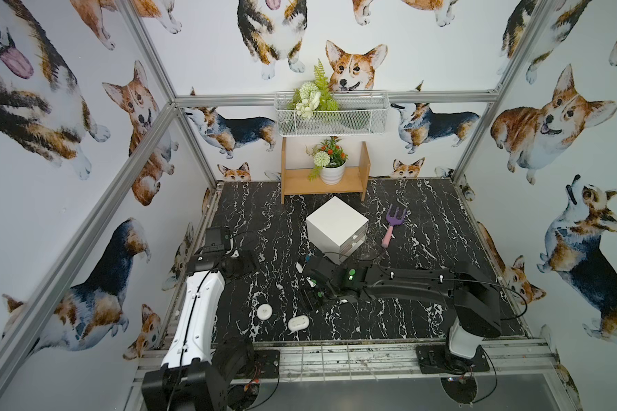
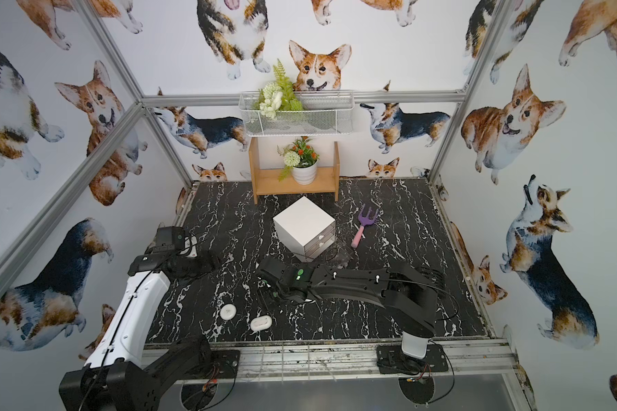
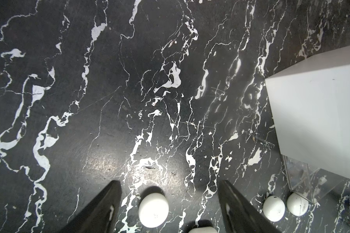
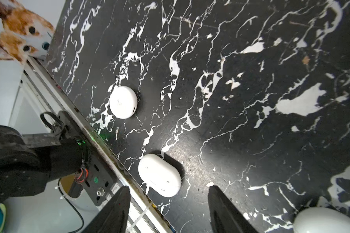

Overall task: Put the bluetooth earphones in the drawer according to color
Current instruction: Pick up the Bluetooth earphone from the center of the board.

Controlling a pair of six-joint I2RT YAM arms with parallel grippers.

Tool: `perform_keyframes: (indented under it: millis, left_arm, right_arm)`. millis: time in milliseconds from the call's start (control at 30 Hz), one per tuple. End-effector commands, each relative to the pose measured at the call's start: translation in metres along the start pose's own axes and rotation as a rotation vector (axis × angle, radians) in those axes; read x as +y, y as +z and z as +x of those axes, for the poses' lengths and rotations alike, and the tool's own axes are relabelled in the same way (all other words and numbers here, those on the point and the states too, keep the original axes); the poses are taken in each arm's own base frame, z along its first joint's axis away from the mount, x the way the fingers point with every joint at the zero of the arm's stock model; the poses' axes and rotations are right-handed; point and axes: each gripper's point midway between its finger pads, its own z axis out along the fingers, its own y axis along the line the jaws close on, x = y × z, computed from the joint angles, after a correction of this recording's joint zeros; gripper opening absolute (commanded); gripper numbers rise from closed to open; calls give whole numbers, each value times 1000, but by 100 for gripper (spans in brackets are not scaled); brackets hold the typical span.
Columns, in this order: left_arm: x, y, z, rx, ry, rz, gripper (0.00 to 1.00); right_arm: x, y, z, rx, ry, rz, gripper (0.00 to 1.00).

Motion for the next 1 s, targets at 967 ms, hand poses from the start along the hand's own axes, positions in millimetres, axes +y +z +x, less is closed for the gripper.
perform_keyframes:
  millis: [967]
  left_arm:
    - [0, 2, -1, 3, 1, 1, 81]
  right_arm:
    - [13, 62, 59, 189, -612, 190, 77]
